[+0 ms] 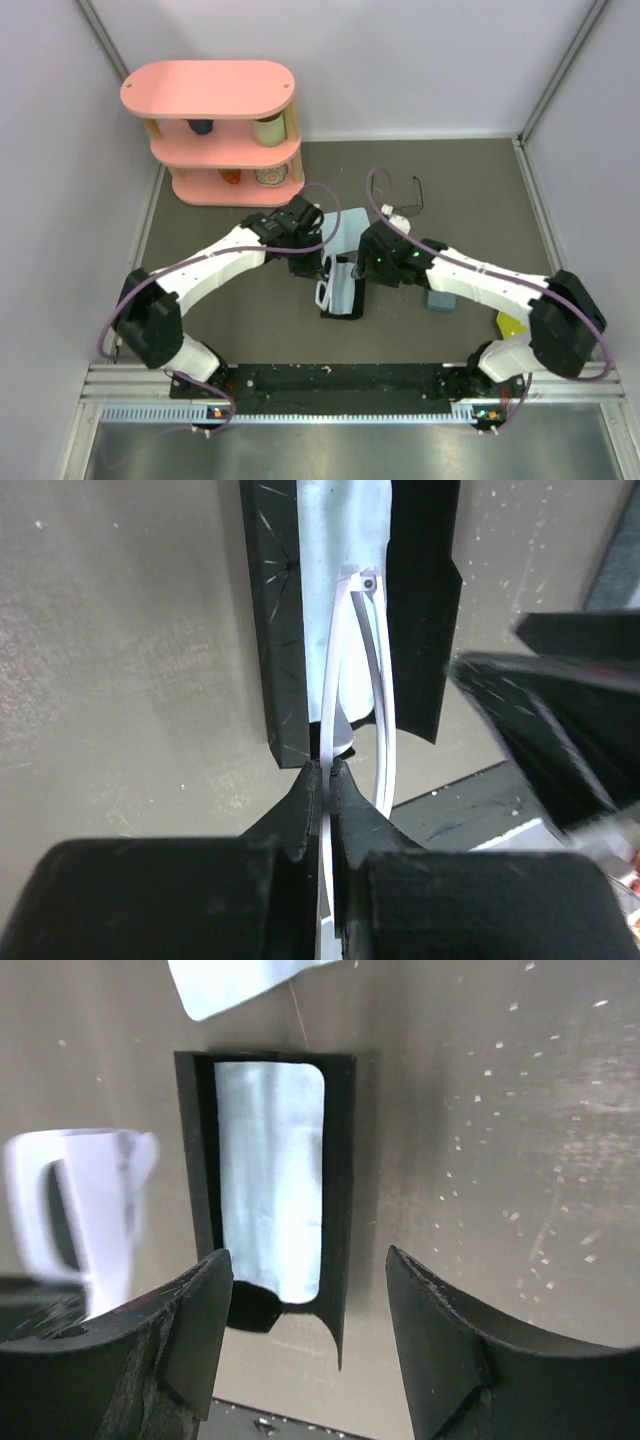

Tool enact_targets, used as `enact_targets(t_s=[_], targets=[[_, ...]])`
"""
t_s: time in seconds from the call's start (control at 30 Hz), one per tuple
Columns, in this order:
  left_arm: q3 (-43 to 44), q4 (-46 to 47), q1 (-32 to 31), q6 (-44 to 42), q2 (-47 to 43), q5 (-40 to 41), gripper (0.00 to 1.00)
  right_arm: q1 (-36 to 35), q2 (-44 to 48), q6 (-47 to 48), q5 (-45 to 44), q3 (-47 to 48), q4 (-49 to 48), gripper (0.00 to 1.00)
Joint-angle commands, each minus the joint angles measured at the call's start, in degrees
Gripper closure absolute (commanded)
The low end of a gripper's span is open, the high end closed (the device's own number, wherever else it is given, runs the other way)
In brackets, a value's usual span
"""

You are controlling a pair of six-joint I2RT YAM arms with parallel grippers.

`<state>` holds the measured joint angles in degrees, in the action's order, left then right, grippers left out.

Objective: Organize the sunglasses
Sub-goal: Move the opened sunglasses case to the center of the board, then place the sunglasses in the sunglasses case.

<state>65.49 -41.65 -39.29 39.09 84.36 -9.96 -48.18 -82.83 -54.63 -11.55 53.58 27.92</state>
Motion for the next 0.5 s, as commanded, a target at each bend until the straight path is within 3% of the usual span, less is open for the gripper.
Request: enact_targets(t_s=[0.0,0.2,0.47], targets=[[6.5,-2.9,-4.6,2.5,5.6,7.8,1.0,2.7,10.4,0.4,-3.9,-2.7,2.4,0.37],[16.0,-10.6,-9.3,4.9,13.4,17.2,1.0,6.4,22.5,0.8,-4.8,-10.4,5.6,0.37],[19.0,-14.3,-13.3,8.2,19.1,23.7,1.0,8.4,27.3,-0.3,-3.8,-13.9,7.9,0.37]])
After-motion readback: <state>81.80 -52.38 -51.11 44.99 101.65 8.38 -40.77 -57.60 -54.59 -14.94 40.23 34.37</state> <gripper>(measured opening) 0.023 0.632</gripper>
